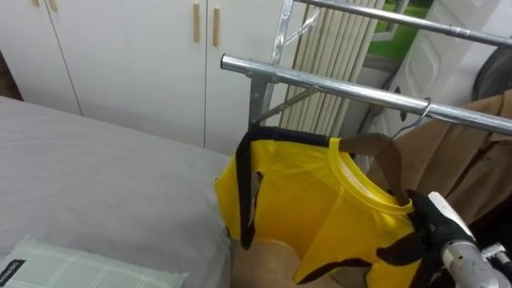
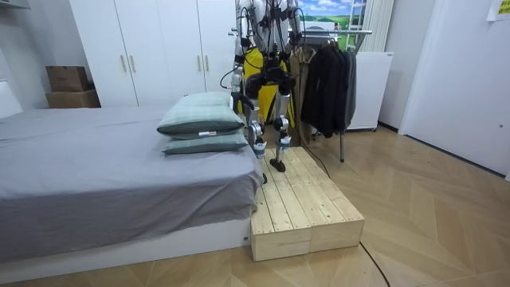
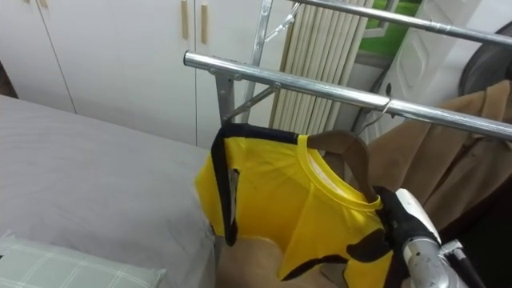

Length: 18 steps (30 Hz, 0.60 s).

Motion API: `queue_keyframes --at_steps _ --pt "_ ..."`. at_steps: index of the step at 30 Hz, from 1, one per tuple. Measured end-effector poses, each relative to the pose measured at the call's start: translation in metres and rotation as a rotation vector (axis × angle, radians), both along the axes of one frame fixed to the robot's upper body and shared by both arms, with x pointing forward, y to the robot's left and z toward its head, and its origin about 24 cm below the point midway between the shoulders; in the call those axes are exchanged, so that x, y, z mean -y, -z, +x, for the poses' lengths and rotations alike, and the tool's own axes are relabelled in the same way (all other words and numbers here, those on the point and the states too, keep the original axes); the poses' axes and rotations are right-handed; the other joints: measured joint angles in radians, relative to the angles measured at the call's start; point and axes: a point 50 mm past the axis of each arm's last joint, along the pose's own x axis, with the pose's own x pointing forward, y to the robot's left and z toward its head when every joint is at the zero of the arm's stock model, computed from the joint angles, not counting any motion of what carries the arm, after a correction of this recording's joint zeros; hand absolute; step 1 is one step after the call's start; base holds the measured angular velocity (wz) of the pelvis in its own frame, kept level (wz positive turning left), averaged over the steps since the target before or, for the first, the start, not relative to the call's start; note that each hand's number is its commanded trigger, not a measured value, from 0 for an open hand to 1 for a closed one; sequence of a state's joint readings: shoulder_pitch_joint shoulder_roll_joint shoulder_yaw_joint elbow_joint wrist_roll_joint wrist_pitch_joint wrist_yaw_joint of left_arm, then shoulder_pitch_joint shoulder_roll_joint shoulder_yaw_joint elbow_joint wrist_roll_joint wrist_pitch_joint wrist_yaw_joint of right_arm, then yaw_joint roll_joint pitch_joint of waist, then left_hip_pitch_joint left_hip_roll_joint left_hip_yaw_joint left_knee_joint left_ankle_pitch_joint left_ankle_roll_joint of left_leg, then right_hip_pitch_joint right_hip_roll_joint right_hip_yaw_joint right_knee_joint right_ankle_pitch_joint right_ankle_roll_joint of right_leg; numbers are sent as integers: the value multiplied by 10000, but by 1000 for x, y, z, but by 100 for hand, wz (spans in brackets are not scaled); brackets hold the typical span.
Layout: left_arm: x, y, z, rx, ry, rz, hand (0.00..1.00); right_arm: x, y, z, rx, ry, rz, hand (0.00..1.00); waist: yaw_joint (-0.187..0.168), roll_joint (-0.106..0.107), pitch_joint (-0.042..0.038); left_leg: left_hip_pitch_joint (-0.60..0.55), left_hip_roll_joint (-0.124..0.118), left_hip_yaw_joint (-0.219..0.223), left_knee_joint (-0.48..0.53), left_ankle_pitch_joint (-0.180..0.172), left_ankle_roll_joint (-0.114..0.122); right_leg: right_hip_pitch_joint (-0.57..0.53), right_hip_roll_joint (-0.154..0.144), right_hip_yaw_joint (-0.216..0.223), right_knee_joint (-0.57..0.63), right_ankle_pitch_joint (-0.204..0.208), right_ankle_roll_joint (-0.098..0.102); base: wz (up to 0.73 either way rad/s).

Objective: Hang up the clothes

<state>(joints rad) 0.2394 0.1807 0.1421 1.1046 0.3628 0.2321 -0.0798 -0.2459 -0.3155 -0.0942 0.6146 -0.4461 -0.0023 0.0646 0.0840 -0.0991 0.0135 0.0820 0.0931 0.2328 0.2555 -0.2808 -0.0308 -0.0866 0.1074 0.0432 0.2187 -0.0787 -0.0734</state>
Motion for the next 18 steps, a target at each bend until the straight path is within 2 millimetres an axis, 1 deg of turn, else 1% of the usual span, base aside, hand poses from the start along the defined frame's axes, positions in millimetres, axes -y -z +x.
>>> queue_keyframes --at_steps 4,7,11,13,18 --pt "1 0 0 -38 65 -34 0 -2 1 0 139 84 -290 0 12 43 11 45 -8 7 1 1 0 1 8 46 20 -1 1 -1" --pt "3 1 -1 -73 48 -85 0 -3 1 0 275 169 -654 0 9 109 6 93 -13 57 -9 1 0 12 21 118 47 -1 2 -6" --pt "3 1 -1 -85 30 -78 0 -1 0 0 501 409 -848 0 11 140 2 102 -8 106 -22 1 1 7 43 163 59 1 1 -3" --pt "3 1 -1 -80 23 -90 0 -1 -1 0 774 699 -894 0 11 176 11 101 -4 112 -51 1 2 -10 49 163 56 2 -2 0" --pt "5 1 -3 -124 10 -120 0 -3 -8 2 1543 1122 -1288 0 10 240 -2 112 -3 123 -175 25 -34 -7 103 242 55 11 -18 -4"
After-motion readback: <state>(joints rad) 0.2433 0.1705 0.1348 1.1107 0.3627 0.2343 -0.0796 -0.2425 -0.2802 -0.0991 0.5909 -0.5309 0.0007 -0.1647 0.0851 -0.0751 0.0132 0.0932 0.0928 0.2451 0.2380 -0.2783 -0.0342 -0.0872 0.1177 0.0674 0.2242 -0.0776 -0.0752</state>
